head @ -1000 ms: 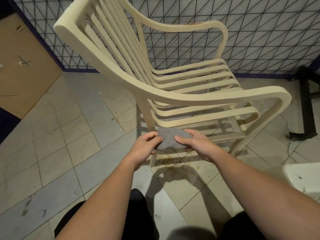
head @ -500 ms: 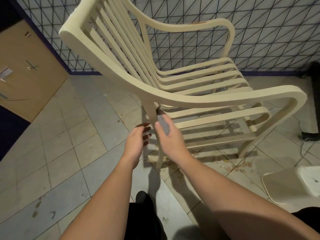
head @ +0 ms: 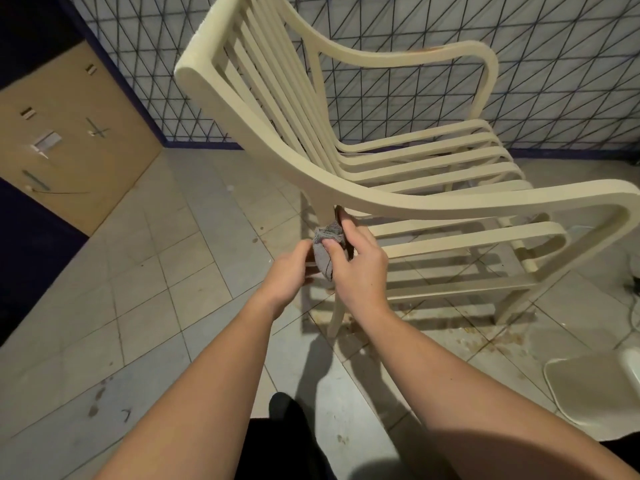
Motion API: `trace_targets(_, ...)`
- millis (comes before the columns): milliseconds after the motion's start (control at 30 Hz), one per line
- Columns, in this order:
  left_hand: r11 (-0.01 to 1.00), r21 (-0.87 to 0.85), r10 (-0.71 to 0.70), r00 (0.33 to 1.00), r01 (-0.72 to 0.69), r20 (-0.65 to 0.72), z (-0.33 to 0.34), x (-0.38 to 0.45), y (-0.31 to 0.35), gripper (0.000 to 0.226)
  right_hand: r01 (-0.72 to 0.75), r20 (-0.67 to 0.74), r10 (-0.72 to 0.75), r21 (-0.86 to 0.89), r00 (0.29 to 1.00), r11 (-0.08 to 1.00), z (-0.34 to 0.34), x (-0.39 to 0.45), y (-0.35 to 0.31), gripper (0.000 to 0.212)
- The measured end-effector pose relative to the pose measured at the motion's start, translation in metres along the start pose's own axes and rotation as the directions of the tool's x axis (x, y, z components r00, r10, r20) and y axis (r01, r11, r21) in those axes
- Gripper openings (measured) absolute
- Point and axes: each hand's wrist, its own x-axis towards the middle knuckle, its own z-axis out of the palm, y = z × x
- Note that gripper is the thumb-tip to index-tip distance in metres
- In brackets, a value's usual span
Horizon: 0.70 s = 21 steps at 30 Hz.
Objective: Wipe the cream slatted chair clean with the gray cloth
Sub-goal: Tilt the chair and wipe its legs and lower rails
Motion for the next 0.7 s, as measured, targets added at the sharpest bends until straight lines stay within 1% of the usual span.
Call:
trace_targets(33, 0.997, 0.018, 0.078, 0.996, -0.077, -0.037, -0.004, 0.001, 0.009, 0.033, 0.007, 0.000, -0.007, 0.002, 1.000, 1.000, 0.001, 0.001, 0.001, 0.039)
trace_targets(67, 0.983, 0.006, 0.184, 0.978, -0.184, -0.097, -0.009, 0.003, 0.017, 0.028, 0.010, 0.015, -0.010, 0.000, 1.000, 1.000, 0.001, 0.000, 0.006, 0.036)
trace_targets(100, 0.951, -0.017, 0.303, 0.939, -0.310, -0.161, -0.014, 0.003, 0.025, 0.024, 0.002, 0.037, -0.002, -0.001, 0.999, 1.000, 0.001, -0.002, 0.013, 0.033)
trace_targets(133, 0.903, -0.020, 0.416, 0.883, -0.430, -0.216, -0.018, 0.002, 0.033, 0.023, -0.021, 0.051, 0.020, 0.001, 0.999, 1.000, 0.001, -0.005, 0.021, 0.031)
trace_targets(167, 0.851, 0.006, 0.511, 0.825, -0.525, -0.242, -0.021, -0.001, 0.039, 0.022, -0.051, 0.051, 0.051, 0.007, 0.997, 0.999, 0.000, -0.008, 0.027, 0.030)
trace_targets(200, 0.808, 0.042, 0.579, 0.780, -0.587, -0.235, -0.021, -0.004, 0.043, 0.021, -0.072, 0.032, 0.071, 0.015, 0.997, 0.997, 0.000, -0.011, 0.030, 0.029)
trace_targets(233, 0.783, 0.065, 0.617, 0.758, -0.619, -0.212, -0.021, -0.006, 0.045, 0.018, -0.076, 0.000, 0.076, 0.031, 0.997, 0.997, 0.000, -0.011, 0.028, 0.029)
trace_targets(300, 0.776, 0.077, 0.629, 0.759, -0.627, -0.168, -0.021, -0.009, 0.048, 0.013, -0.036, -0.069, 0.043, 0.090, 0.997, 0.995, 0.002, -0.007, 0.016, 0.031)
trace_targets(367, 0.782, 0.109, 0.624, 0.764, -0.614, -0.168, -0.022, -0.009, 0.050, 0.015, 0.029, -0.120, -0.011, 0.145, 0.993, 0.989, 0.005, 0.000, -0.002, 0.032)
trace_targets(433, 0.789, 0.143, 0.614, 0.772, -0.598, -0.165, -0.022, -0.007, 0.053, 0.015, 0.059, -0.140, -0.037, 0.154, 0.989, 0.986, 0.009, 0.004, -0.009, 0.031)
trace_targets(500, 0.788, 0.160, 0.615, 0.774, -0.595, -0.149, -0.018, -0.006, 0.057, 0.011, 0.037, -0.104, -0.025, 0.110, 0.994, 0.993, 0.014, 0.003, 0.000, 0.030)
trace_targets(600, 0.785, 0.165, 0.617, 0.778, -0.597, -0.121, -0.016, -0.005, 0.061, 0.008, -0.078, -0.036, 0.080, 0.047, 0.996, 0.996, 0.017, -0.008, 0.026, 0.027)
trace_targets(633, 0.783, 0.166, 0.618, 0.778, -0.599, -0.110, -0.017, -0.004, 0.061, 0.008, -0.109, -0.034, 0.111, 0.056, 0.993, 0.992, 0.016, -0.012, 0.030, 0.026)
trace_targets(700, 0.783, 0.149, 0.618, 0.781, -0.604, -0.088, -0.019, -0.002, 0.061, 0.008, -0.110, -0.061, 0.117, 0.102, 0.991, 0.989, 0.014, -0.013, 0.026, 0.026)
